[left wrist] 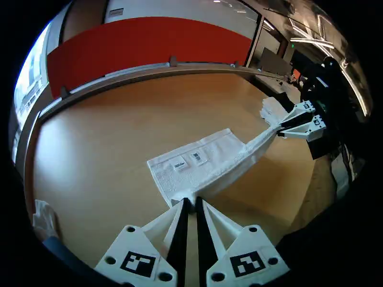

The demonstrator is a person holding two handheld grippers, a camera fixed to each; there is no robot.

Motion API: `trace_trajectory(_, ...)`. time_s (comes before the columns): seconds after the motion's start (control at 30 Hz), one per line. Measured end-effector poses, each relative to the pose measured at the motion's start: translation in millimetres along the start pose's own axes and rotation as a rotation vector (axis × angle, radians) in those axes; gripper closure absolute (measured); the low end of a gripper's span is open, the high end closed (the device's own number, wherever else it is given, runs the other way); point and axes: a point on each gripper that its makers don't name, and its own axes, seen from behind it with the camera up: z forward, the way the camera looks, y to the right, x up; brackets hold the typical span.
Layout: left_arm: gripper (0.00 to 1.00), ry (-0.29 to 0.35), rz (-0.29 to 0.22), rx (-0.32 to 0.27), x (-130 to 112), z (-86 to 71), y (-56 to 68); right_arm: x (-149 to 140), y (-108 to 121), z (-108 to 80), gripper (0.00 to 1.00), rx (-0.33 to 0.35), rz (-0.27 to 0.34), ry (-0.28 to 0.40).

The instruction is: Fold towel

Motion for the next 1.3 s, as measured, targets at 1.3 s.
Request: trace_trajectory(1.3,0.88,-0.061,0.022,0.009,-3.4,72.2,-32.3,-34.2,35.9,58.5,0.83,-0.015,0.061,-0.089)
